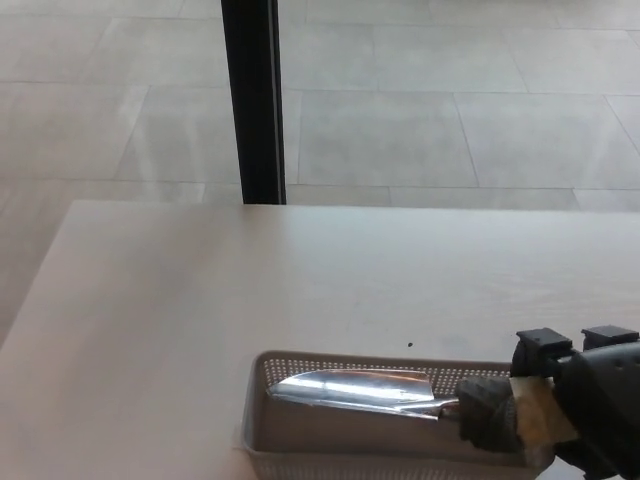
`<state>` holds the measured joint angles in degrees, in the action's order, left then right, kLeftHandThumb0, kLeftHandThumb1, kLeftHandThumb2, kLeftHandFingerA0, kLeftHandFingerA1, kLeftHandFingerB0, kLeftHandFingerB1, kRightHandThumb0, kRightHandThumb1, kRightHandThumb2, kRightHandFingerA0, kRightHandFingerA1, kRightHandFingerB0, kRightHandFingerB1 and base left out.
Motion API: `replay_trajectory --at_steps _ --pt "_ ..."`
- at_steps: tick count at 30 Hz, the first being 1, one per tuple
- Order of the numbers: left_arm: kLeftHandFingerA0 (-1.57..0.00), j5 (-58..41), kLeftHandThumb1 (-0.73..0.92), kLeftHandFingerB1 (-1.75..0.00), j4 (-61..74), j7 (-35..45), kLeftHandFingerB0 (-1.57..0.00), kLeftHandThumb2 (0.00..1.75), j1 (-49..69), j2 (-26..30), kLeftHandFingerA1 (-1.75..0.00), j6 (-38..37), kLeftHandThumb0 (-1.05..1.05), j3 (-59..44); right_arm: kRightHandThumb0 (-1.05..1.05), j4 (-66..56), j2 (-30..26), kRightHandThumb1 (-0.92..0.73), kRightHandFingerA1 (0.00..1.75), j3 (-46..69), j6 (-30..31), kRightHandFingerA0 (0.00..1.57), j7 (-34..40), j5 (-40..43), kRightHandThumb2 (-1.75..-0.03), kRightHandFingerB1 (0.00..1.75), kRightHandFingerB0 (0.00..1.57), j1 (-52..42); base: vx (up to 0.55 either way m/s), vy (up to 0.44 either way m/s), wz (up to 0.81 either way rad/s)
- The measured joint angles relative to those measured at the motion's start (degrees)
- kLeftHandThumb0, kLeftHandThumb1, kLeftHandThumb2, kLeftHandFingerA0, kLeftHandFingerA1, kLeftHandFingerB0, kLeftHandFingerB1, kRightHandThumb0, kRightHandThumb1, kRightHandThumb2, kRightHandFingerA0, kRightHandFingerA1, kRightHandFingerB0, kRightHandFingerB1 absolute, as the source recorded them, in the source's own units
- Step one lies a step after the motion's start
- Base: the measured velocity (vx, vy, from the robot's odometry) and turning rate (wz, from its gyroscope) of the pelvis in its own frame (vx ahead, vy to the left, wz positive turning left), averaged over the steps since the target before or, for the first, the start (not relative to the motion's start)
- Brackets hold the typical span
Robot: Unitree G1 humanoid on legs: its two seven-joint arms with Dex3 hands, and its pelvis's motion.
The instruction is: A garden tool is kept on the righthand side and a container is kept on the lefthand side on a desk infront of the robot. the robot uses its right hand to pick up the garden tool and makes a scooping motion inside the container
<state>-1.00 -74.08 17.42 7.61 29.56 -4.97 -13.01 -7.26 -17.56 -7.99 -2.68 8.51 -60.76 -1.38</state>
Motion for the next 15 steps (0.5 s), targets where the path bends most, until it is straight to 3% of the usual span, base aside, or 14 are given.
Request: replay_trajectory --at_steps 5,6,7,8,11,15 --pt "-1.03 0.0 -0.14 -0.96 0.0 0.0 -0.93 1.07 0.1 0.0 -1.07 0.0 -0.67 0.0 -0.17 0.8 1.8 -0.44 1.75 2.4 -1.2 0.96 0.0 3.0 -1.17 1.45 0.79 -0.2 0.0 0.0 0.0" --pt "-1.07 0.0 -0.05 -0.98 0.0 0.0 -0.92 1.04 0.1 0.0 -1.11 0.0 -0.57 0.0 -0.16 0.9 2.1 -0.41 1.75 2.8 -1.4 0.95 0.0 3.4 -1.19 1.43 0.81 -0.2 0.0 0.0 0.0" --pt "-0.95 0.0 -0.1 -0.95 0.0 0.0 -0.86 1.05 0.1 0.0 -1.05 0.0 -0.68 0.0 -0.13 1.0 2.3 -0.4 1.75 3.4 -1.6 0.94 0.0 4.0 -1.18 1.44 0.81 -0.2 0.0 0.0 0.0" --pt "-0.95 0.0 -0.09 -0.94 0.0 0.0 -0.87 1.05 0.1 0.0 -1.04 0.0 -0.68 0.0 -0.21 1.0 2.4 -0.43 1.43 3.9 -1.7 1.27 0.0 4.6 -1.13 1.21 0.92 -0.1 0.0 0.0 0.0" --pt "-0.99 0.0 -0.07 -0.95 0.0 0.0 -0.88 1.04 0.1 0.0 -1.04 0.0 -0.68 0.0 -0.1 1.0 3.0 -0.46 1.38 6.2 -2.1 1.22 0.0 6.8 -1.02 1.1 0.9 1.3 0.0 0.0 0.0" --pt "-1.0 0.0 -0.1 -0.94 -0.1 0.0 -0.9 1.05 0.2 0.0 -1.03 0.0 -0.65 0.0 -0.08 1.0 3.0 -0.47 1.35 10.4 -2.1 1.19 -0.1 9.8 -1.0 1.1 0.91 4.4 0.0 0.0 0.0"
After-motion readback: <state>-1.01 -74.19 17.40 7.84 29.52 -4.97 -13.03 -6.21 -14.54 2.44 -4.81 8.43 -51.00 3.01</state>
